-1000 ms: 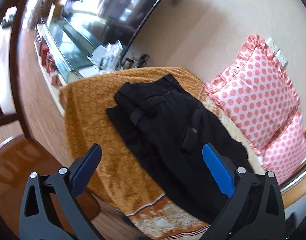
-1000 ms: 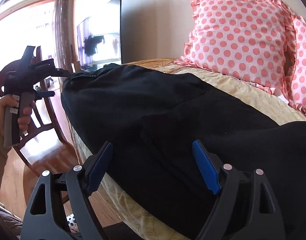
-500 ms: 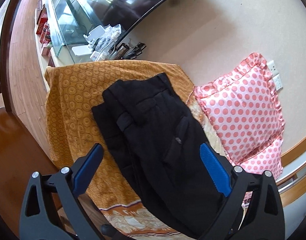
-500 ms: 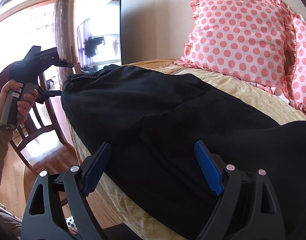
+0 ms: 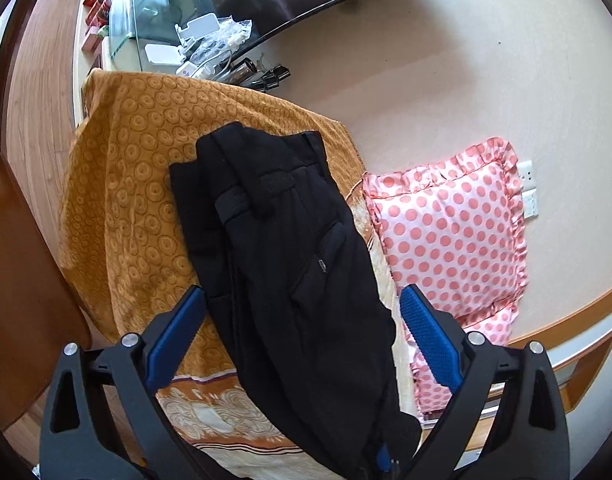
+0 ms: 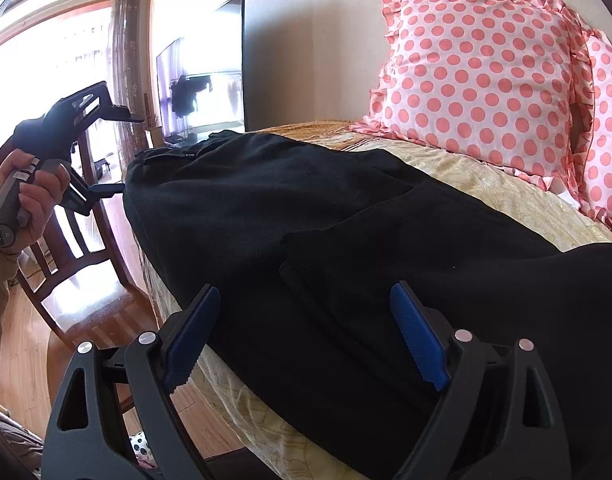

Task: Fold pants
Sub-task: 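Grasp the pants hem end with the left gripper and lift it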

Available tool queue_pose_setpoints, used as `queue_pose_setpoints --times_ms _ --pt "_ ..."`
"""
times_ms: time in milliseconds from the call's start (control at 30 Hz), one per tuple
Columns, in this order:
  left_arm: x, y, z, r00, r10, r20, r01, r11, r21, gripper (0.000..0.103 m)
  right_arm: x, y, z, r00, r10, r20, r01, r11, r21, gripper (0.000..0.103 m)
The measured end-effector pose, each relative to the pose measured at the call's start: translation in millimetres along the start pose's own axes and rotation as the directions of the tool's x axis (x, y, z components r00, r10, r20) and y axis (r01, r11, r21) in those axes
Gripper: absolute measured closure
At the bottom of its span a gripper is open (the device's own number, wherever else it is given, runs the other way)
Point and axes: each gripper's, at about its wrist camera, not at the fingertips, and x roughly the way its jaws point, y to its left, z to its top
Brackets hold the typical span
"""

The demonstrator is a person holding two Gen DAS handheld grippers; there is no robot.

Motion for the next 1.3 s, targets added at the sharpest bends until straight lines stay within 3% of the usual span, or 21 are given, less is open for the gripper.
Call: queue_pose_setpoints --times_ms 100,233,400,567,633,700,733,833,933,1067,1133,1267,1300 --pt "7 1 0 0.998 -0.05 -0.023 0.049 0.998 -0.045 0.007 0 0 0 1.0 0.001 0.001 -0.001 1.0 -0.002 0.013" --pt "15 -8 1 1.0 -0.016 -0.005 0.016 1.0 -0.013 0.011 1 0 0 1.0 0.001 0.001 -0.001 1.0 -0.001 0.013" --pt "24 0 15 0.999 0.04 0.016 -0.039 0.998 -0.041 0.037 0 0 0 1.0 0.003 0.002 -0.003 1.0 -0.005 0.013" --pt "28 7 27 0.999 0.04 0.002 -0.039 0.995 -0.094 0.045 0 1 -1 1.0 0.005 0.01 -0.005 1.0 -0.005 0.013" --pt "29 8 29 0.998 0.061 0.002 -0.06 0.993 -0.104 0.053 -2 1 -1 1.0 0.003 0.015 -0.003 1.0 0.0 0.012" --pt "30 12 29 0.996 0.084 0.004 -0.083 0.99 -0.118 0.082 -5 -1 -1 1.0 0.0 0.024 -0.001 1.0 0.008 0.01" --pt "31 13 28 0.996 0.09 0.005 -0.089 0.989 -0.117 0.085 -8 -3 -2 1.0 -0.001 0.03 0.001 1.0 0.013 0.009" --pt "28 8 24 0.992 0.126 0.029 -0.124 0.99 -0.067 0.09 -16 -9 -3 0.999 -0.01 0.045 0.009 1.0 0.028 0.009" --pt "22 -22 15 0.98 0.174 0.098 -0.182 0.981 0.074 0.093 -27 -18 -5 0.998 -0.018 0.066 0.014 0.998 0.058 0.009" --pt "19 -86 -11 0.968 0.176 0.18 -0.227 0.92 0.319 0.094 -53 -33 -8 0.993 -0.038 0.111 0.027 0.994 0.102 0.009" --pt "22 -125 -33 0.971 0.146 0.189 -0.218 0.865 0.452 0.095 -66 -41 -11 0.989 -0.055 0.136 0.038 0.992 0.123 0.009" --pt "35 -202 -92 0.993 0.042 0.11 -0.105 0.745 0.658 0.095 -100 -62 -18 0.977 -0.105 0.184 0.071 0.98 0.187 0.008" --pt "38 -215 -103 0.997 0.022 0.08 -0.071 0.729 0.681 0.095 -111 -70 -22 0.973 -0.128 0.193 0.086 0.974 0.209 0.007"
